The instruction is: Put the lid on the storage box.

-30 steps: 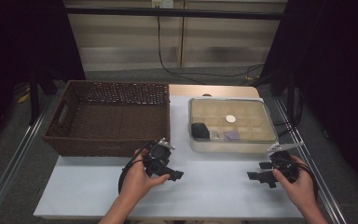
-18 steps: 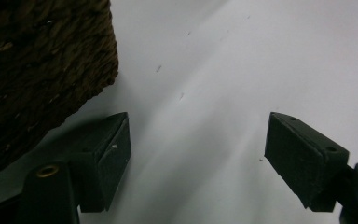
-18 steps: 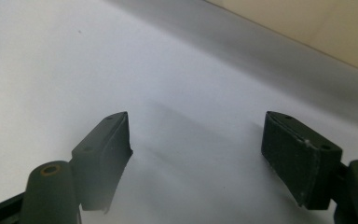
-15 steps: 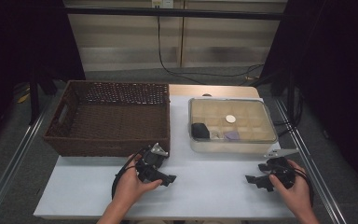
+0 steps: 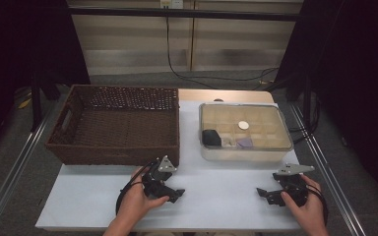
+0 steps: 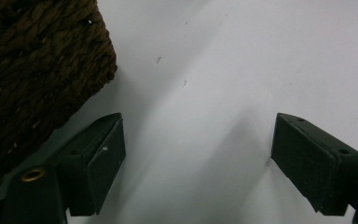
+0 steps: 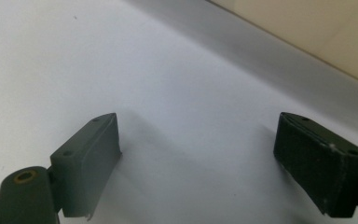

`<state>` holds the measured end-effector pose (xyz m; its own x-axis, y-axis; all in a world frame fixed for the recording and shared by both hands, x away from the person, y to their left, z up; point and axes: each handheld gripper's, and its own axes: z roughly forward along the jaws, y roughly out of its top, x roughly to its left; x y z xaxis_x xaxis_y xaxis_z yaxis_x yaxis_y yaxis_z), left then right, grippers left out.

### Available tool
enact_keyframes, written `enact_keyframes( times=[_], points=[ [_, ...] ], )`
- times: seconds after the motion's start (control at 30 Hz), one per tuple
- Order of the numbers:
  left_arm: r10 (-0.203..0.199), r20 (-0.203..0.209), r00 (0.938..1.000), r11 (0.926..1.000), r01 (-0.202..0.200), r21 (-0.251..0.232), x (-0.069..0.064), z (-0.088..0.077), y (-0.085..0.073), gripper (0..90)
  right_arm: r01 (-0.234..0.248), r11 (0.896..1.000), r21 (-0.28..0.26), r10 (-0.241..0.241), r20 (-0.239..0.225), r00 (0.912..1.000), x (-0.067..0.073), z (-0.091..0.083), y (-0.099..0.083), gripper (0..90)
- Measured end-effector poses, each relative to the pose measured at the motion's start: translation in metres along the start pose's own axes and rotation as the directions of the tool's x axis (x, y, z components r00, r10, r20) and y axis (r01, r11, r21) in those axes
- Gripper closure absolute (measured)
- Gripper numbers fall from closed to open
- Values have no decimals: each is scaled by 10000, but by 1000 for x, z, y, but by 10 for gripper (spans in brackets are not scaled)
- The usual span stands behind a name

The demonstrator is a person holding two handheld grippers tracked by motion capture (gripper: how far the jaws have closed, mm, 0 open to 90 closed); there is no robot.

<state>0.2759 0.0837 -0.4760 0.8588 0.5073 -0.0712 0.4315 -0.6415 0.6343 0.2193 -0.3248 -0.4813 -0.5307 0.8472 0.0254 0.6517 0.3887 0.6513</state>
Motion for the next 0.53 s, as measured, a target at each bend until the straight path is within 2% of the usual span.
enact_keyframes(
  times=[0.17,0.2,0.37,0.53],
  points=[
    [246,-92,9997,9986,-250,-476,-3,2,-6,166,61,9980,-624,-63,-34,10000,-1,0,-8,132],
    [306,-156,9994,9986,-313,-436,-3,1,-7,165,80,9979,-640,-81,-22,10000,0,0,-8,132],
    [320,-138,9994,9954,-332,-902,-3,2,-12,165,135,9975,-691,-133,29,9999,0,1,-9,131],
    [314,-143,9994,9954,-325,-900,-3,2,-12,163,138,9974,-708,-137,24,9999,0,1,-9,132]
  ],
)
